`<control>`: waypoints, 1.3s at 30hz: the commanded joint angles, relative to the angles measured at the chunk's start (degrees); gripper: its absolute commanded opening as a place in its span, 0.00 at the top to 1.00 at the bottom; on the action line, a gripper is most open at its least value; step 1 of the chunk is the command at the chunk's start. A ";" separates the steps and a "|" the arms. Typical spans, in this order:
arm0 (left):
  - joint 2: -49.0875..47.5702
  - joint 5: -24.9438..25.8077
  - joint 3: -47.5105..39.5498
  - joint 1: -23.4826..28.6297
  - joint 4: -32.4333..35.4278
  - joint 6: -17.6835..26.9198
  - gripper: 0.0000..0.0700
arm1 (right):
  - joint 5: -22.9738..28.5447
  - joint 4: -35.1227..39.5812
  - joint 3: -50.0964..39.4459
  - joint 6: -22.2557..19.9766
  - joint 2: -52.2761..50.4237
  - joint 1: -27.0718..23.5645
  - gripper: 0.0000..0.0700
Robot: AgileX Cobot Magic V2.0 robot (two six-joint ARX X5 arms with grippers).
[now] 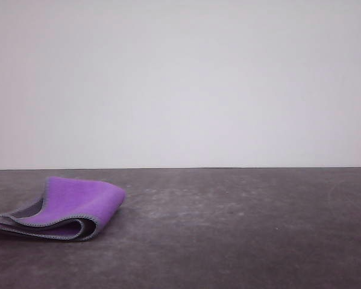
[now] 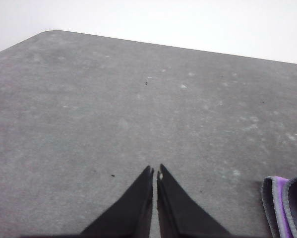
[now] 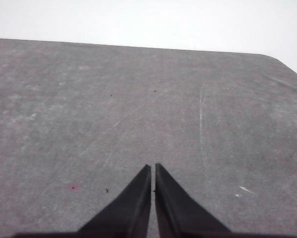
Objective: Fold clothes
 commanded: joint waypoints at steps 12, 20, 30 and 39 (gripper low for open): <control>0.02 -0.22 -0.68 -0.09 -1.18 -0.43 0.99 | 0.15 0.61 -0.28 0.20 -0.04 0.02 0.99; 0.02 -0.22 -0.68 -0.09 -1.18 -0.43 0.99 | 0.15 0.61 -0.28 0.20 -0.04 0.02 0.99; 0.02 -0.22 -0.68 -0.09 -1.18 -0.43 0.99 | 0.15 0.61 -0.28 0.20 -0.04 0.02 0.99; 0.02 -0.22 -0.68 -0.09 -1.18 -0.43 0.99 | 0.15 0.61 -0.28 0.20 -0.04 0.02 0.99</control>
